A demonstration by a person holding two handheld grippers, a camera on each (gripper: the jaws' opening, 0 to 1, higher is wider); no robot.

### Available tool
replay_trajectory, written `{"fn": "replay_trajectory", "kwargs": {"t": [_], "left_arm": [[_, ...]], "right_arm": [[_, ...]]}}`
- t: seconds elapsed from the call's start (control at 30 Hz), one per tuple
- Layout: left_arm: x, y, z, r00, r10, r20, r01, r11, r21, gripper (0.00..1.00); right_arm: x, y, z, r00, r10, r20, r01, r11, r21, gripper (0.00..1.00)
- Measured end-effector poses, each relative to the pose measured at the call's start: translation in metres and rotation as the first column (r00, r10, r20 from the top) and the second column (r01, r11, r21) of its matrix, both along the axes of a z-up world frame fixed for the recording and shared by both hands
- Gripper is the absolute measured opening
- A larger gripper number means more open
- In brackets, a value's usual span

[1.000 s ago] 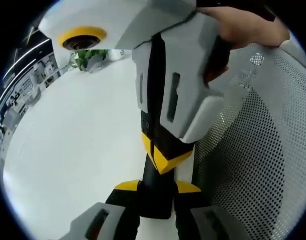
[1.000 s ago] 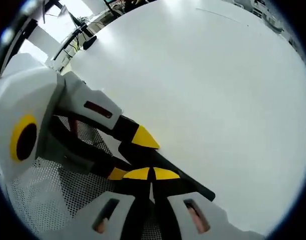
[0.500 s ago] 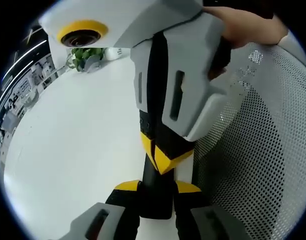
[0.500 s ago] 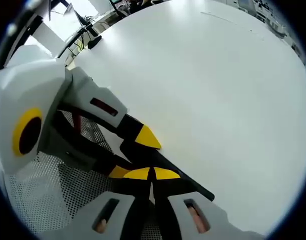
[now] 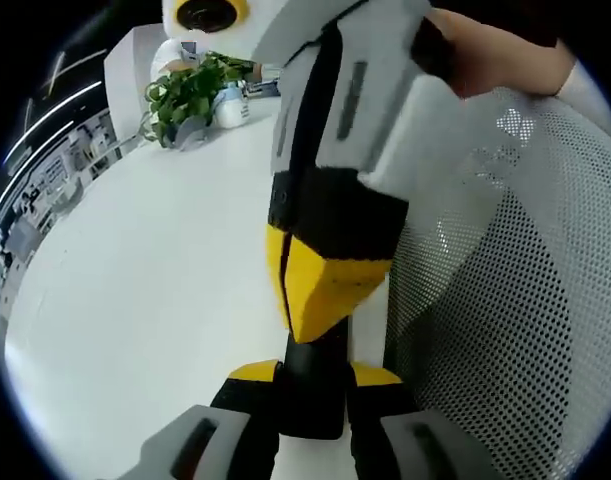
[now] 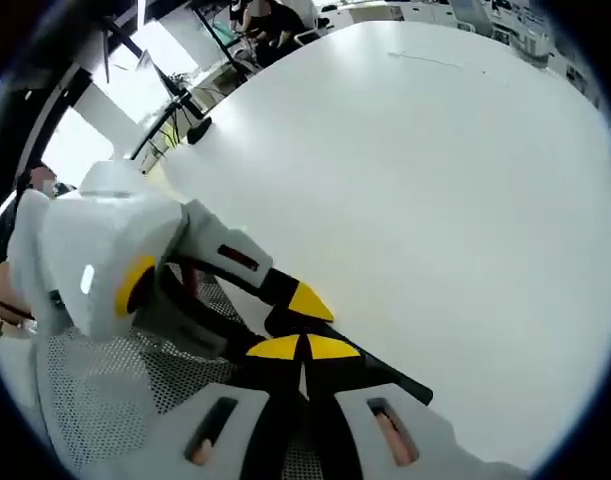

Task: Press the specified remote control buttons in sequence, fully releasing each button before pressing the next.

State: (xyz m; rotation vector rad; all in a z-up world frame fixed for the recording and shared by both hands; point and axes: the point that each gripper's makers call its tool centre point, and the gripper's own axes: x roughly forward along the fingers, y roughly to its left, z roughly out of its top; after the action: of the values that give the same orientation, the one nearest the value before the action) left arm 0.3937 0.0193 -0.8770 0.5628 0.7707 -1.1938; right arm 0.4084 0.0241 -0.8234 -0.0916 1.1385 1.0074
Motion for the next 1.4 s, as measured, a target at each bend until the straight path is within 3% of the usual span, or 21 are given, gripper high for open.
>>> {"fn": "replay_trajectory", "kwargs": {"t": [0.2, 0.3, 0.33, 0.37, 0.43, 0.47, 0.53, 0.6, 0.73, 0.77, 0.83, 0.97, 1.0, 1.03, 1.07, 1.17, 1.2, 1.3, 1.4], "left_arm": [[0.0, -0.001, 0.0, 1.0, -0.008, 0.006, 0.008, 1.0, -0.005, 0.25], [0.0, -0.001, 0.001, 1.0, -0.003, 0.005, 0.003, 1.0, -0.005, 0.25], [0.0, -0.001, 0.001, 1.0, -0.001, 0.006, 0.001, 1.0, -0.008, 0.25], [0.001, -0.001, 0.001, 1.0, -0.001, 0.008, 0.001, 1.0, -0.009, 0.25], [0.001, -0.001, 0.001, 1.0, -0.002, 0.009, 0.002, 1.0, -0.003, 0.25], [0.001, -0.001, 0.001, 1.0, -0.002, 0.008, 0.002, 1.0, -0.001, 0.25], [0.0, -0.001, 0.001, 1.0, 0.002, 0.007, -0.002, 1.0, 0.001, 0.25], [0.0, -0.001, 0.001, 1.0, 0.006, 0.006, -0.006, 1.0, 0.0, 0.25], [0.0, -0.001, 0.001, 1.0, 0.013, 0.006, -0.013, 1.0, 0.001, 0.25], [0.001, -0.001, 0.001, 1.0, 0.018, 0.008, -0.018, 1.0, 0.0, 0.25], [0.001, -0.002, 0.001, 1.0, 0.024, 0.008, -0.024, 1.0, -0.002, 0.25], [0.002, -0.004, 0.001, 1.0, 0.027, 0.011, -0.027, 1.0, -0.005, 0.25], [0.001, -0.004, 0.001, 1.0, 0.023, 0.01, -0.023, 1.0, 0.0, 0.25], [0.001, -0.005, 0.001, 1.0, 0.021, 0.01, -0.021, 1.0, 0.001, 0.25], [0.001, -0.005, 0.001, 1.0, 0.018, 0.009, -0.018, 1.0, 0.007, 0.25], [0.001, -0.005, 0.001, 1.0, 0.015, 0.007, -0.016, 1.0, 0.017, 0.25], [0.001, -0.005, 0.001, 1.0, 0.016, 0.006, -0.016, 1.0, 0.019, 0.25], [0.001, -0.004, 0.001, 1.0, 0.021, 0.003, -0.021, 0.999, 0.027, 0.25], [0.0, -0.004, 0.001, 1.0, 0.019, 0.004, -0.02, 0.999, 0.029, 0.25]], "right_arm": [[0.014, -0.006, 0.045, 0.986, -0.116, 0.118, 0.093, 0.979, 0.184, 0.0], [0.022, -0.013, 0.08, 0.962, -0.239, 0.129, 0.187, 0.927, 0.325, 0.0], [0.022, -0.014, 0.085, 0.959, -0.251, 0.133, 0.193, 0.92, 0.342, 0.0], [0.027, -0.022, 0.107, 0.935, -0.316, 0.161, 0.226, 0.88, 0.417, 0.0], [0.032, -0.033, 0.125, 0.906, -0.377, 0.193, 0.252, 0.846, 0.47, 0.0], [0.034, -0.043, 0.137, 0.882, -0.415, 0.222, 0.264, 0.827, 0.497, 0.0], [0.04, -0.062, 0.151, 0.831, -0.479, 0.282, 0.297, 0.811, 0.504, 0.0], [0.042, -0.077, 0.162, 0.796, -0.511, 0.324, 0.315, 0.806, 0.501, 0.0], [0.047, -0.114, 0.188, 0.67, -0.574, 0.47, 0.369, 0.808, 0.46, 0.02], [0.048, -0.125, 0.195, 0.626, -0.595, 0.505, 0.388, 0.799, 0.459, 0.03], [0.046, -0.14, 0.204, 0.564, -0.626, 0.539, 0.423, 0.779, 0.463, 0.01], [0.035, -0.157, 0.215, 0.506, -0.66, 0.555, 0.452, 0.751, 0.482, 0.02], [0.033, -0.165, 0.213, 0.482, -0.668, 0.567, 0.471, 0.743, 0.475, 0.05], [0.032, -0.167, 0.211, 0.475, -0.668, 0.573, 0.477, 0.742, 0.47, 0.09], [0.029, -0.178, 0.204, 0.441, -0.676, 0.59, 0.514, 0.729, 0.452, 0.13], [0.023, -0.19, 0.194, 0.403, -0.695, 0.596, 0.554, 0.703, 0.445, 0.25], [0.021, -0.195, 0.189, 0.384, -0.679, 0.625, 0.565, 0.709, 0.422, 0.28], [0.016, -0.209, 0.172, 0.371, -0.612, 0.698, 0.608, 0.729, 0.315, 0.35], [0.017, -0.209, 0.165, 0.354, -0.624, 0.697, 0.611, 0.718, 0.333, 0.44]]}}
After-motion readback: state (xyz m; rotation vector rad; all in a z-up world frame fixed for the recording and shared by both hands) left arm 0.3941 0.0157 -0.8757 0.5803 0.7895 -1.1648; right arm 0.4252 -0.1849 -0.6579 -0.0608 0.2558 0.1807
